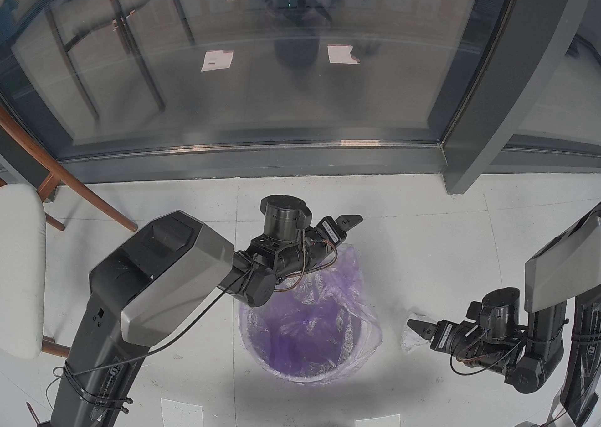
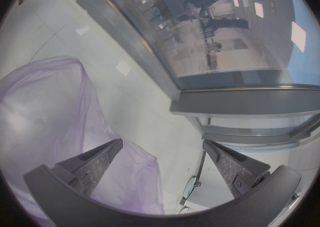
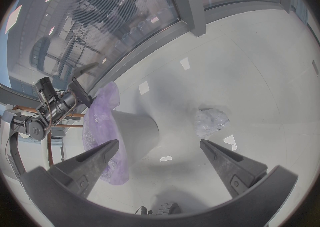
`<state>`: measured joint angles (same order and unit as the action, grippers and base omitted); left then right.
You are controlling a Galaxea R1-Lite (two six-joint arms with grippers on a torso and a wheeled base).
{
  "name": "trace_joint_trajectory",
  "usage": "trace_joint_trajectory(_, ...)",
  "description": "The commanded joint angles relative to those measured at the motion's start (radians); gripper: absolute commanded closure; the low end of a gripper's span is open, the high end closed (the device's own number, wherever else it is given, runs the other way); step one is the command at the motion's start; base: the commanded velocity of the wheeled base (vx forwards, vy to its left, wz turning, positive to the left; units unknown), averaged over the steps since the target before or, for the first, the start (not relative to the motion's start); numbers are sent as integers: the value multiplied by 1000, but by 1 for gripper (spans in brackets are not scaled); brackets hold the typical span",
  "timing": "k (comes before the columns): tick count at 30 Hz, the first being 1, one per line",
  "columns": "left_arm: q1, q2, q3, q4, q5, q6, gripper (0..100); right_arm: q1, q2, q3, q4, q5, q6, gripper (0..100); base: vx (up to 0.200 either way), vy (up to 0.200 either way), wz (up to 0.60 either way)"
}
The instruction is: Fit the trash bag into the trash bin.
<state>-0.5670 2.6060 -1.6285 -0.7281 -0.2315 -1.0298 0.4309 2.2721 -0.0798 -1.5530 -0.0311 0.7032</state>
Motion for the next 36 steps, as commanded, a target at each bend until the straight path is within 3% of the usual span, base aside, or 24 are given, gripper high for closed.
trace_joint_trajectory(1,-4,40,-56,-5,6,-16,0,0,18,0,-9,-9,1,0,0,0,0)
trace_joint_trajectory(14,24,-284,131,-122,58,-30,0,-3,26,-2,-9,-23,4,0,0,0,0)
trace_joint_trajectory(17,27,-395,248,-122,58,-23,0,-17,27,-20,-9,-26,-1,0,0,0,0)
trace_joint_trajectory(21,79,-566,453,-123,46,-24,0,-95,60,-64,-9,-27,-27,0,0,0,0)
trace_joint_trajectory(27,134,-742,720,-151,32,-23,0,-178,92,-186,-7,-15,-149,0,-200,0,0)
trace_joint_trajectory(30,145,-802,803,-159,31,-23,0,-192,138,-270,-6,-6,-226,0,-200,0,0)
trace_joint_trajectory(32,145,-802,803,-159,31,-23,0,-192,138,-270,-6,-6,-226,0,-200,0,0)
trace_joint_trajectory(33,145,-856,869,-159,31,-19,0,-196,207,-353,-6,7,-300,0,-200,0,0)
trace_joint_trajectory(36,153,-889,911,-159,29,2,0,-208,262,-486,17,16,-317,0,-200,0,0)
